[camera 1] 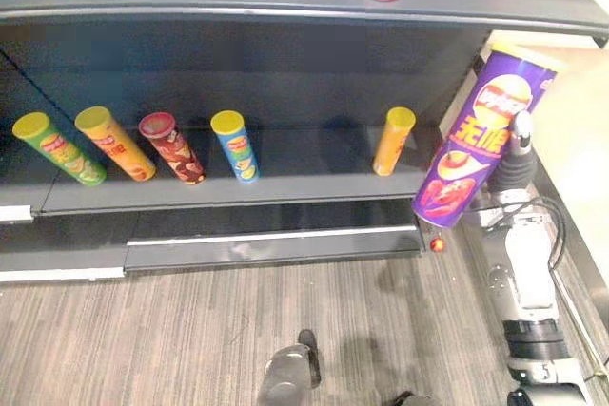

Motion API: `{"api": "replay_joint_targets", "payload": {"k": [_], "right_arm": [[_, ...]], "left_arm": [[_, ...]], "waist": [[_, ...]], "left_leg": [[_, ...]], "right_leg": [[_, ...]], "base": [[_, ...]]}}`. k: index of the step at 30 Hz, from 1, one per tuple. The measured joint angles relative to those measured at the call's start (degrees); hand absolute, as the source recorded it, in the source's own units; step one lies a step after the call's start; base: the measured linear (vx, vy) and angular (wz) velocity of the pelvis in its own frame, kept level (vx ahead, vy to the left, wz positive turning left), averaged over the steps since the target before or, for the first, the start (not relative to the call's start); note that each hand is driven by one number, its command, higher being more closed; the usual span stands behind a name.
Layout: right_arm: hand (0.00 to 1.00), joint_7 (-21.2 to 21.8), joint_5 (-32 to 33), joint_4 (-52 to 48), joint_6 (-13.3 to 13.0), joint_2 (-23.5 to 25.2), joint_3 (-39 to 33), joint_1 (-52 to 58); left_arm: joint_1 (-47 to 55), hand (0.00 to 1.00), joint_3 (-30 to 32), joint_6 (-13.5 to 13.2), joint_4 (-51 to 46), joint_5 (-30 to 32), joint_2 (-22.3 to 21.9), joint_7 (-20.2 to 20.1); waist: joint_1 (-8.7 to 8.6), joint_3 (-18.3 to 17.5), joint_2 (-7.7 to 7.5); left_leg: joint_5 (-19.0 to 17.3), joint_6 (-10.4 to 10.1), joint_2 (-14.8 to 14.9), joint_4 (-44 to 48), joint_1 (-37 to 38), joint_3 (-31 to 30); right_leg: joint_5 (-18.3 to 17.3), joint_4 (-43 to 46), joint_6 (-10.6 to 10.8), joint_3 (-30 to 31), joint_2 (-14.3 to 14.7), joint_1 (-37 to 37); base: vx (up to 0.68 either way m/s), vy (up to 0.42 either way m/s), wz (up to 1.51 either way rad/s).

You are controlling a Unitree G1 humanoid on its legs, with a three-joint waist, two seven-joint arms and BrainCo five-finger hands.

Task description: Put the gum and the chips on the shelf.

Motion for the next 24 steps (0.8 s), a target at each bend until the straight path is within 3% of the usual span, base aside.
{"api": "replay_joint_targets", "payload": {"k": [1, 2, 3, 4, 5, 6, 11, 14, 16, 19, 21, 24], "right_arm": [[1.0, 0.8, -0.2, -0.1, 0.0, -0.3, 0.2, 0.7], [1.0, 1.4, -0.1, -0.1, 0.0, -0.8, 0.2, 2.0], [1.0, 1.5, -0.1, -0.2, -0.1, -0.9, 0.2, 2.8], [1.0, 1.3, -0.1, -1.2, -0.5, -0.9, 0.1, 5.1], [1.0, 0.7, -0.2, -2.7, -0.7, -1.0, 0.1, 7.5], [1.0, 0.1, -0.2, -3.3, -0.9, -1.0, 0.1, 8.2], [1.0, -5.2, -1.6, -3.7, -5.3, -1.0, -0.8, 6.8], [1.0, -7.7, -1.9, -3.7, -5.8, -1.0, -2.6, 6.7], [1.0, -8.3, -1.8, -3.6, -5.9, -0.9, -3.7, 6.7], [1.0, -5.3, -2.3, -4.5, -7.6, -0.5, -2.0, 7.1], [1.0, -4.5, -2.3, -4.4, -6.8, -0.5, -1.3, 7.4], [1.0, -5.2, -2.2, -4.3, -5.7, -0.5, -1.4, 7.5]], "left_arm": [[0.0, 0.0, -0.1, -0.1, -0.2, 0.2, 0.0, 0.0], [0.2, 0.0, -0.2, -0.1, -1.4, 0.6, 0.2, 0.0], [0.3, 0.0, -0.5, -0.1, -1.8, 0.7, 0.4, 0.1], [-0.1, 0.0, -1.4, -0.1, -2.2, 0.8, 1.5, 0.1], [-1.1, 0.0, -2.5, 0.0, -2.1, 0.9, 3.1, 0.2], [-1.5, 0.0, -2.6, 0.1, -1.8, 1.1, 3.7, 0.2], [-2.9, 0.0, -2.7, 1.1, -1.0, 0.7, 4.7, 0.9], [-3.3, 0.0, -2.1, 1.1, -0.4, 0.7, 4.7, 1.8], [-3.4, 0.0, -0.7, 1.1, 0.9, 0.7, 4.8, 2.3], [-3.3, 0.0, 1.3, 1.1, 1.6, 0.7, 2.1, 2.4], [-3.3, 0.0, 2.2, 1.0, 2.3, 0.7, -0.1, 2.3], [-3.3, 0.0, 2.6, 0.7, 2.7, 0.7, -0.2, 2.4]], "waist": [[-0.31, 0.1, -0.12], [-0.97, 0.1, -0.04], [-1.64, 0.1, 0.2], [-2.8, 0.4, 0.84], [-3.52, 0.3, 0.42], [-3.59, 0.1, 0.2], [-3.48, 0.0, -0.39], [-3.95, -0.7, -1.4], [-4.23, -1.5, -2.56], [-4.63, -2.4, -0.83], [-5.59, -3.5, 0.19], [-6.42, -3.8, 0.55]], "left_leg": [[-0.2, 0.3, -0.7, -0.1, 0.1, -1.5], [-0.4, 0.9, -1.7, -0.5, 0.3, -4.2], [-0.3, 1.2, -1.9, -0.7, 0.4, -6.0], [-0.1, 1.4, -2.5, -1.1, 0.2, -10.2], [0.4, 1.8, -3.5, -2.4, 0.3, -14.4], [0.6, 1.8, -3.7, -2.8, 0.5, -15.3], [1.0, 0.5, -5.0, -4.1, 3.3, -18.6], [0.4, -0.6, -5.4, -3.6, 3.7, -21.1], [-0.7, -2.2, -5.7, -2.5, 3.9, -22.1], [-1.2, -4.1, -3.0, -3.6, 4.8, -21.9], [-0.2, -5.8, -1.2, -7.4, 6.5, -21.6], [1.0, -6.5, 0.5, -10.6, 8.1, -19.6]], "right_leg": [[0.7, 2.6, -1.2, 1.8, -0.7, -0.4], [2.4, 7.9, -5.6, 7.3, -1.1, -2.3], [2.8, 11.5, -8.1, 11.2, -0.8, -4.3], [0.6, 14.1, -7.1, 20.1, 2.8, -6.5], [-2.5, 13.3, -5.6, 26.9, 7.0, -8.1], [-3.2, 12.7, -4.8, 28.8, 8.5, -8.8], [-1.9, 4.1, -1.5, 32.3, 11.7, -14.4], [0.7, -4.0, 1.1, 34.6, 13.0, -13.8], [4.8, -8.6, 1.4, 34.3, 13.0, -11.6], [4.5, -12.0, 1.3, 34.3, 15.9, -9.7], [4.5, -13.7, 0.0, 34.2, 17.5, -8.6], [4.4, -14.3, -0.8, 33.8, 18.3, -8.2]], "base": [[0.05, 0.068, 0.74], [0.05, 0.078, 0.92], [0.06, 0.071, 1.29], [0.07, 0.01, 1.54], [0.08, -0.006, 1.53], [0.12, -0.023, 1.33], [0.14, -0.048, 0.64], [0.17, -0.171, 0.54], [0.21, -0.275, 0.29], [0.12, -0.219, -0.14], [0.05, -0.278, -0.11], [-0.01, -0.142, 0.02]]}}
